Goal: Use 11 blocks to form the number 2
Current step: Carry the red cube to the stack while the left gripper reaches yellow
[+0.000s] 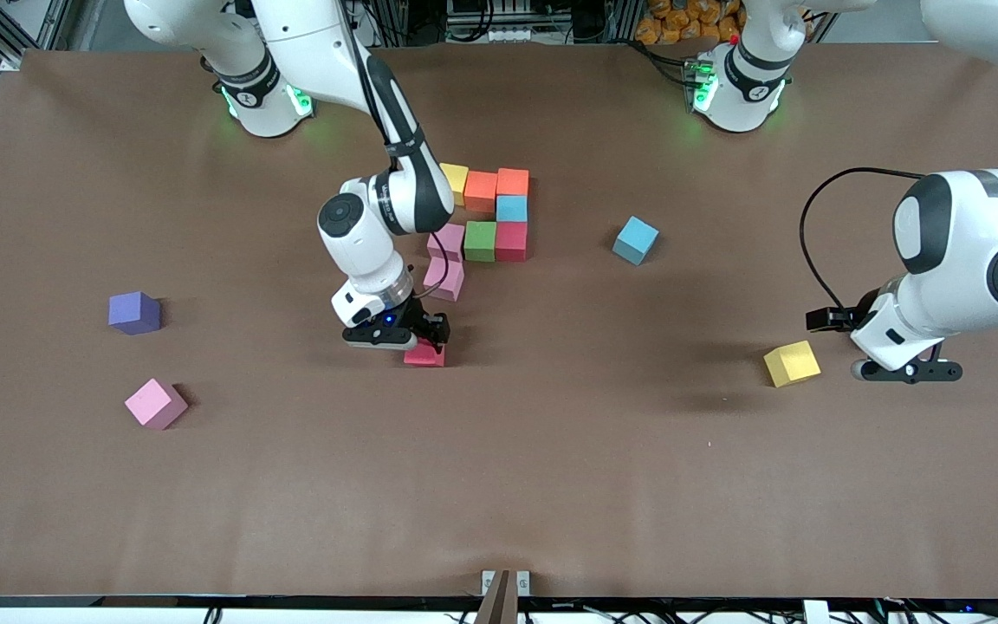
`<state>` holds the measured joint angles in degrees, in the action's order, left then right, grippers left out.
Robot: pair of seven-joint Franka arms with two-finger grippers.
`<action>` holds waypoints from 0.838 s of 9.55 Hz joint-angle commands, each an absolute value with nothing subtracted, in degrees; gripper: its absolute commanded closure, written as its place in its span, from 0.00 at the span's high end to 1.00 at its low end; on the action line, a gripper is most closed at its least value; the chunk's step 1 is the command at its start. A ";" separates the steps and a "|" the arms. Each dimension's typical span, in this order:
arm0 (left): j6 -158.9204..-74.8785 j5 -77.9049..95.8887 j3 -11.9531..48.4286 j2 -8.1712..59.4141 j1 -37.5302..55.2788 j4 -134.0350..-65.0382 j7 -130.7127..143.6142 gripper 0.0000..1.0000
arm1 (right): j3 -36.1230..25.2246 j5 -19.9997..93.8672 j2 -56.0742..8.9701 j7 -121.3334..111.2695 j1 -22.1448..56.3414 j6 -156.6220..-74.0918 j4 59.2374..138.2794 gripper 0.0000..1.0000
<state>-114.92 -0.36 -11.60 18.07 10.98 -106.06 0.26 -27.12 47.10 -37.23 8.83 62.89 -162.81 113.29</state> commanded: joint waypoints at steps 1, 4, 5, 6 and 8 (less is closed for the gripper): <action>-121.01 0.53 -10.72 18.26 11.33 -111.09 6.56 1.00 | -29.18 47.90 -34.99 9.75 66.70 -162.25 118.29 0.00; -126.63 1.40 -10.63 23.01 11.69 -110.92 7.38 1.00 | -29.18 47.99 -33.66 11.15 68.55 -162.33 120.40 0.00; -127.61 1.32 -10.63 23.90 11.69 -110.92 7.30 1.00 | -29.18 47.99 -33.58 12.12 69.25 -162.42 120.67 0.00; -128.14 1.41 -10.63 24.60 11.60 -110.74 7.29 1.00 | -29.27 47.99 -33.66 13.00 69.78 -162.42 120.76 0.00; -130.07 1.93 -10.64 26.09 11.25 -110.66 7.29 1.00 | -29.27 47.99 -33.58 13.36 70.48 -162.60 121.55 0.00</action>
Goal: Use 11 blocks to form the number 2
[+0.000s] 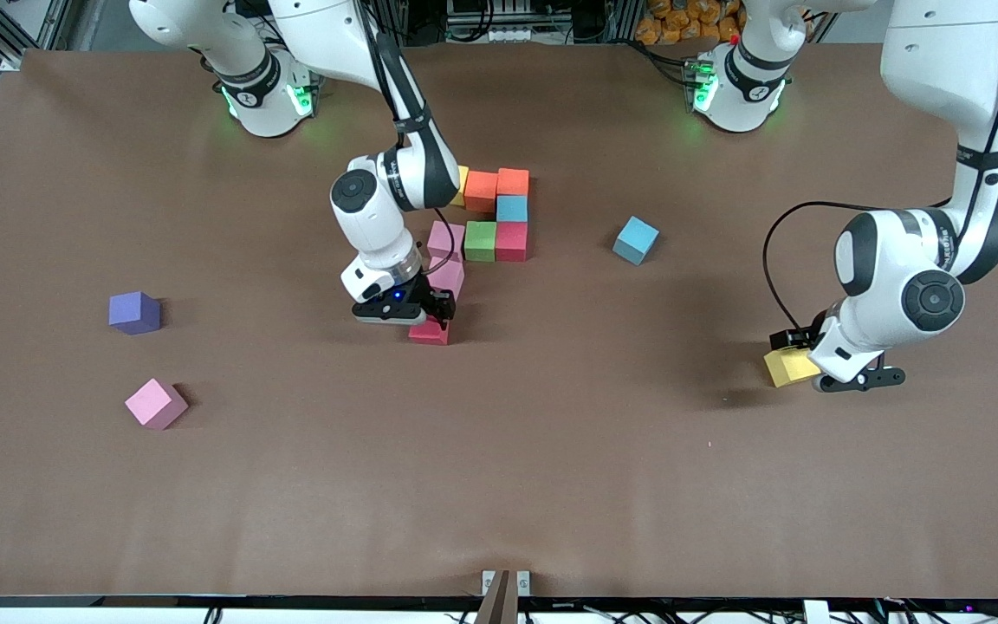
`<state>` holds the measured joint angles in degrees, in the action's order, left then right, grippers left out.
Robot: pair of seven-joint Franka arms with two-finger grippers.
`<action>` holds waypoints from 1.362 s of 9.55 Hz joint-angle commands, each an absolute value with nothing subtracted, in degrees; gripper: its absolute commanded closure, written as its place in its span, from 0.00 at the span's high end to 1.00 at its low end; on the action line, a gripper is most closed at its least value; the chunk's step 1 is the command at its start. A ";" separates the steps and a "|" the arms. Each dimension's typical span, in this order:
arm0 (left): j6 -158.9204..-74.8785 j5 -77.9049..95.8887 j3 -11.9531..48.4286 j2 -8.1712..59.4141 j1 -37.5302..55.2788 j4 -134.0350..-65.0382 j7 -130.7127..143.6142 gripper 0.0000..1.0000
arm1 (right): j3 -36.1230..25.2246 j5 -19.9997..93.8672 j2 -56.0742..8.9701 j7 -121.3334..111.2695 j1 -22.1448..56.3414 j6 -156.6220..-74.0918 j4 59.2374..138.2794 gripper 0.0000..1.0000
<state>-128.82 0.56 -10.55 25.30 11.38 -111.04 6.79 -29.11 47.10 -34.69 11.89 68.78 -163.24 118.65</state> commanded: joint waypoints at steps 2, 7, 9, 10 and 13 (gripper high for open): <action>-131.65 2.46 -10.63 27.59 11.08 -110.57 7.21 1.00 | -29.97 47.99 -33.57 13.27 72.33 -162.69 122.52 0.00; -134.64 3.96 -10.63 30.58 10.81 -110.48 6.33 1.00 | -30.50 47.99 -33.31 13.10 75.05 -162.69 124.27 0.00; -136.05 3.96 -10.63 31.55 10.81 -110.48 6.24 1.00 | -32.86 47.99 -33.40 13.01 77.86 -162.77 125.50 0.00; -136.40 3.78 -10.72 31.90 10.72 -110.22 6.07 1.00 | -32.96 47.99 -33.40 13.18 78.48 -162.77 125.86 0.00; -137.72 3.69 -10.72 33.39 10.72 -108.99 5.63 1.00 | -33.22 47.99 -33.40 12.66 79.36 -162.77 126.47 0.00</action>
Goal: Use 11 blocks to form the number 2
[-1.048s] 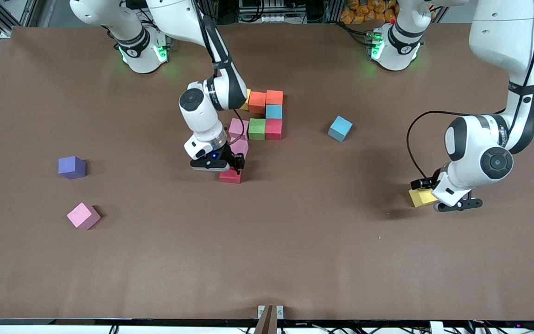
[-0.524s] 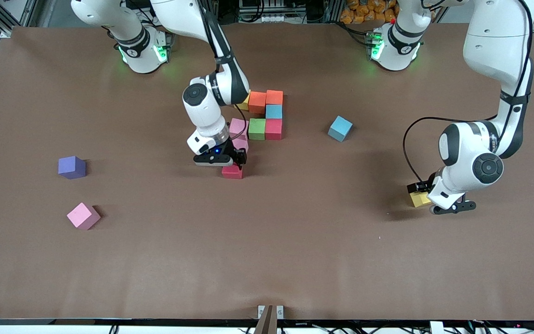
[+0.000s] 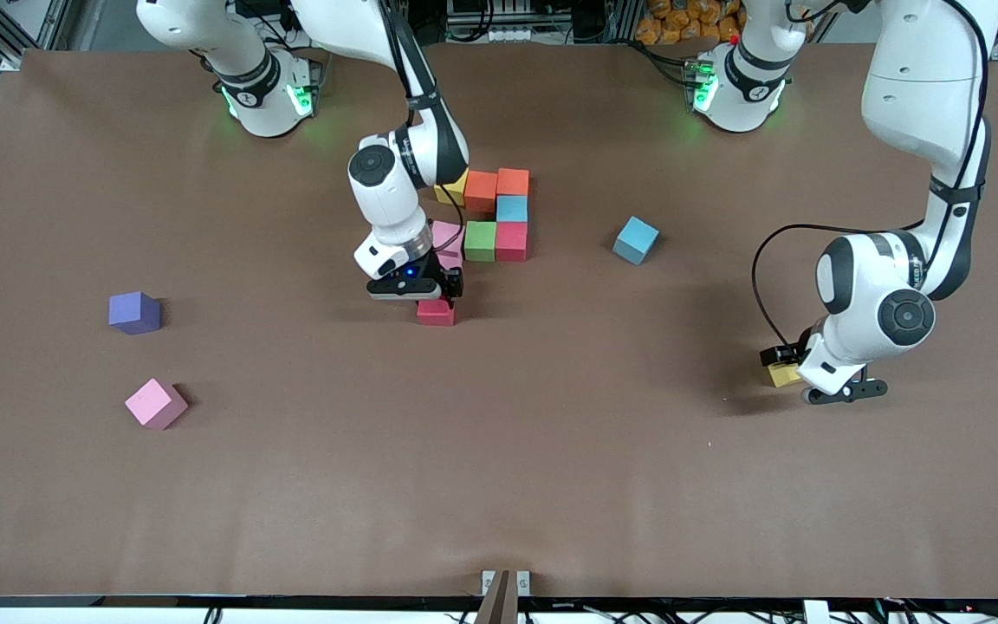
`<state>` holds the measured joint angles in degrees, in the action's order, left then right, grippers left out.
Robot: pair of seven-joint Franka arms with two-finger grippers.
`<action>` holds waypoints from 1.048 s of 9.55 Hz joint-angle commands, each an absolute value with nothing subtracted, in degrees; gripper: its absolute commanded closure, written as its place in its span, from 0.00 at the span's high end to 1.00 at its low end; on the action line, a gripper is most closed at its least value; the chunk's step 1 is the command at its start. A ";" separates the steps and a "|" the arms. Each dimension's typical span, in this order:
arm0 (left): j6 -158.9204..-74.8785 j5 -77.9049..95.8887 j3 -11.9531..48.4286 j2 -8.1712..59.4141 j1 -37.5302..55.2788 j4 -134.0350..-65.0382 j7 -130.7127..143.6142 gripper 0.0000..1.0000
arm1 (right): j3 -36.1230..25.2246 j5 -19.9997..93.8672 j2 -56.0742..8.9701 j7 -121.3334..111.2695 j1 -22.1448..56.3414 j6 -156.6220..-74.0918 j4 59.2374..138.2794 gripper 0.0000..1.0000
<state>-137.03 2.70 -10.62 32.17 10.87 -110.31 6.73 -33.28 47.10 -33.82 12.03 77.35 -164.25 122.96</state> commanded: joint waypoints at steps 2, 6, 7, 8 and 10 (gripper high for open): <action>-137.99 3.95 -10.72 33.49 10.37 -108.98 5.19 0.58 | -34.44 47.99 -33.40 12.57 80.94 -162.69 127.09 0.00; -137.99 3.69 -10.72 32.87 10.46 -108.72 3.26 0.00 | -34.54 47.99 -33.40 12.83 81.12 -162.34 127.00 0.19; -137.47 3.43 -10.72 32.52 10.55 -107.76 3.17 0.00 | -34.89 48.08 -33.40 13.09 81.12 -162.25 126.91 0.61; -136.59 3.25 -10.72 31.30 11.24 -107.67 3.16 0.00 | -35.15 49.03 -33.49 13.27 81.12 -162.25 126.74 1.00; -130.21 2.38 -10.37 29.45 13.69 -103.83 3.08 0.00 | -35.16 53.69 -33.57 13.36 80.69 -161.72 125.34 1.00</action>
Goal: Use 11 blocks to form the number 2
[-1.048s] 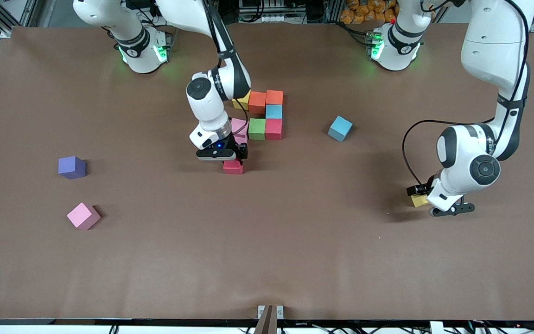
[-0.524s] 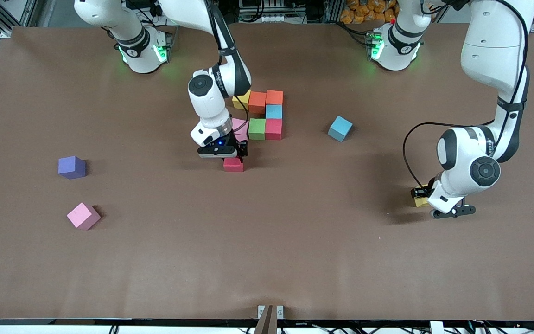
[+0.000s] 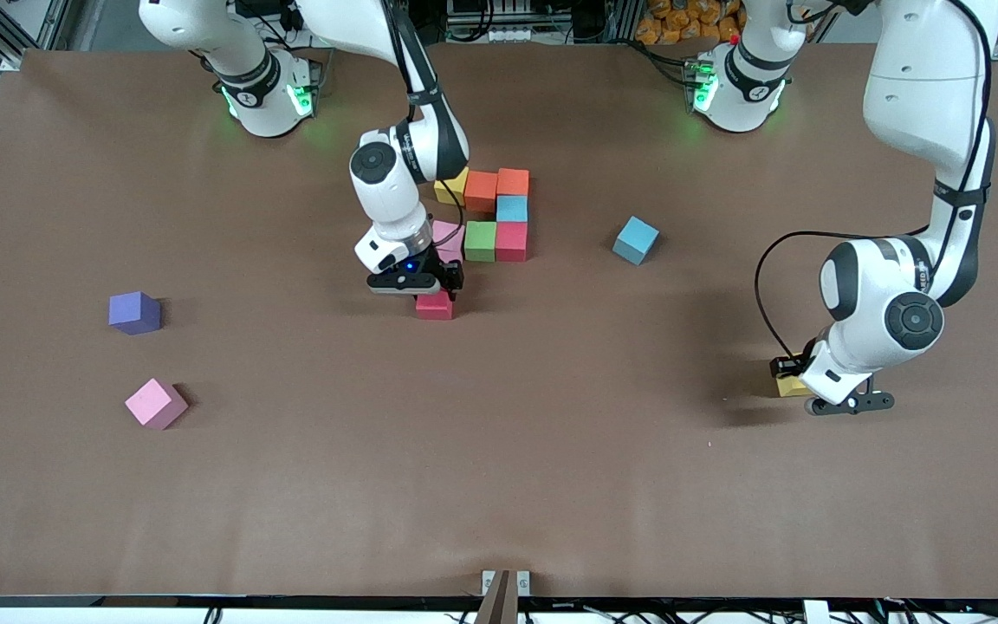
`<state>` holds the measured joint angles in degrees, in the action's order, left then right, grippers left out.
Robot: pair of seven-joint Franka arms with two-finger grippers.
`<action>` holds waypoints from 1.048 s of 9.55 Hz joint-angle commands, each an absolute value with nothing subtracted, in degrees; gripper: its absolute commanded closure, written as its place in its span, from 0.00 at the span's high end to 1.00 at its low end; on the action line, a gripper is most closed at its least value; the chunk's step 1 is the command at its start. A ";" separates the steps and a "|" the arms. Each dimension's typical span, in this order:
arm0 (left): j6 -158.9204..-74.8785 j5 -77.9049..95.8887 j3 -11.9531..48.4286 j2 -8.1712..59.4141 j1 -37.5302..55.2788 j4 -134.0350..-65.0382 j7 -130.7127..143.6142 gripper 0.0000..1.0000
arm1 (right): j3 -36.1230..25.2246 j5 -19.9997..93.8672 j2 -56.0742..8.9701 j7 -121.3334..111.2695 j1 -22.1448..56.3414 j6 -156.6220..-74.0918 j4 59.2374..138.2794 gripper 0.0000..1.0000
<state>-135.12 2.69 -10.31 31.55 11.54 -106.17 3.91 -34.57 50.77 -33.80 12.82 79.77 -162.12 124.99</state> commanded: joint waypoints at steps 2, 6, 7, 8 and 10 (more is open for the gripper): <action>-122.65 -1.83 -8.63 29.27 16.60 -97.68 3.16 0.00 | -35.33 53.79 -33.40 15.98 80.07 -158.57 123.32 1.00; -115.05 -10.79 -6.25 26.73 21.09 -92.38 3.08 0.00 | -36.65 53.79 -32.52 17.49 79.63 -154.87 121.64 1.00; -114.96 -10.72 -6.07 26.11 21.62 -92.29 3.08 0.00 | -36.91 53.79 -32.35 17.49 79.63 -154.78 121.64 1.00; -115.05 -10.11 -5.89 26.02 22.14 -92.29 3.25 0.00 | -37.09 53.79 -32.17 17.40 79.63 -154.78 121.64 1.00; -115.05 -9.84 -4.66 25.84 23.28 -91.76 3.96 0.00 | -37.88 53.18 -31.64 16.62 79.45 -154.60 121.64 1.00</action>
